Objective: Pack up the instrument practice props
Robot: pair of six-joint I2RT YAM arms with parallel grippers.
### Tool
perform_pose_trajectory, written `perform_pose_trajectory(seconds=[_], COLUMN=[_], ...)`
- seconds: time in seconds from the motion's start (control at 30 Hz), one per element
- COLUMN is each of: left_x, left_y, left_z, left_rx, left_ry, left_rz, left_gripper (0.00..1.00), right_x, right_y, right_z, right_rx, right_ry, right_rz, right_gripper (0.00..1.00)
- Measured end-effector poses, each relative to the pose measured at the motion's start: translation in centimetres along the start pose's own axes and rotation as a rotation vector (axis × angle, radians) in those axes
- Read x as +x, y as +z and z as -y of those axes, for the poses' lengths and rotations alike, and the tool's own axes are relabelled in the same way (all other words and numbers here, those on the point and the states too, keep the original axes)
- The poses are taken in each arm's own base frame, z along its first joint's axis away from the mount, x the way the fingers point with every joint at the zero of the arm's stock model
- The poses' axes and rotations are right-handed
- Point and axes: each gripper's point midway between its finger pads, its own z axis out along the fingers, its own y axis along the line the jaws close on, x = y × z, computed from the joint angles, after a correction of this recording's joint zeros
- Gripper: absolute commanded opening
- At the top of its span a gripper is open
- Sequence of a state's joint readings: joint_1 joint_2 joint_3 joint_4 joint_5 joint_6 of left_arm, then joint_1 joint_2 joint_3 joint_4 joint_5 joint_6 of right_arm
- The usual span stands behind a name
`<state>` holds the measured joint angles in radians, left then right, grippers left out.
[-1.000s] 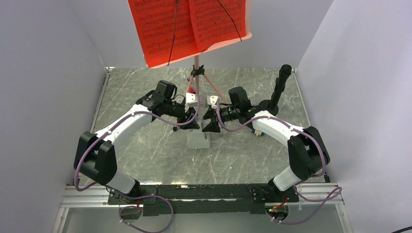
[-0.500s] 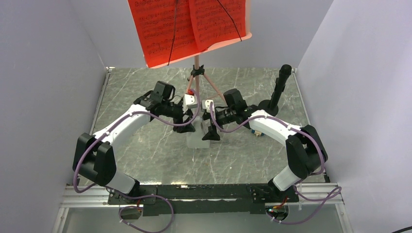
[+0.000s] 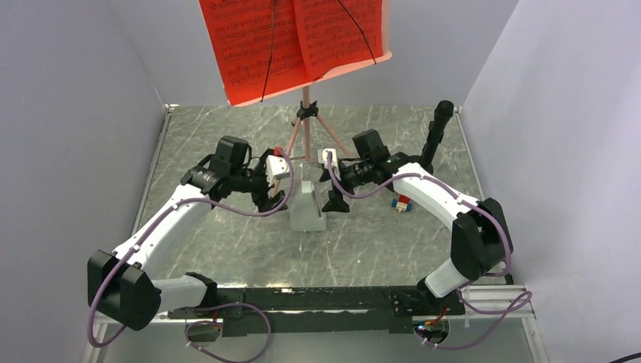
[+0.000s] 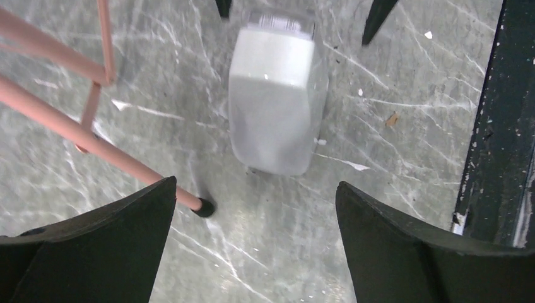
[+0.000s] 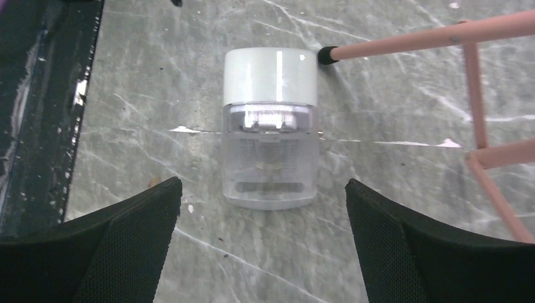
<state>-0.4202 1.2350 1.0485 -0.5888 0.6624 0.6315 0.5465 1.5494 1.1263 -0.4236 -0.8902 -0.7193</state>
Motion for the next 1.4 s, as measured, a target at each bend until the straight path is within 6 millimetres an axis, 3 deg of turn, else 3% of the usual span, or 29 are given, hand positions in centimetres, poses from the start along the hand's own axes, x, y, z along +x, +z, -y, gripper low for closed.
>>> perform_pose_trajectory(seconds=[0.2, 0.37, 0.5, 0.73, 1.07, 1.27, 1.4], left_x=[2.7, 2.4, 2.1, 1.5, 2.4, 2.3, 2.4], left_y=[0.9, 1.2, 1.1, 1.3, 2.6, 2.5, 1.8], left_z=[0.8, 2.0, 2.9, 1.9, 2.2, 2.0, 1.6], left_rx=[-0.026, -0.030, -0.029, -0.072, -0.093, -0.116, -0.166], left_ry=[-0.135, -0.182, -0.190, -0.222, -0.209, -0.209, -0.222], left_rz=[-0.029, 0.075, 0.145, 0.181, 0.214, 0.217, 0.204], left_gripper=[0.99, 0.99, 0.99, 0.99, 0.99, 0.99, 0.99], right_x=[-2.0, -4.9, -5.1, -3.0, -4.1, -5.1, -5.8], right_y=[-2.4, -4.8, -5.3, -3.7, -0.9, 0.6, 1.1], right_z=[1.8, 3.9, 4.1, 2.9, 4.3, 2.8, 2.0], right_rx=[0.047, 0.109, 0.095, -0.011, -0.035, -0.113, -0.171], right_ry=[-0.155, -0.324, -0.472, -0.684, -0.826, -0.950, -0.998], right_rz=[-0.080, -0.152, -0.200, -0.267, -0.265, -0.259, -0.260], right_gripper=[1.00, 0.98, 0.97, 0.93, 0.92, 0.88, 0.79])
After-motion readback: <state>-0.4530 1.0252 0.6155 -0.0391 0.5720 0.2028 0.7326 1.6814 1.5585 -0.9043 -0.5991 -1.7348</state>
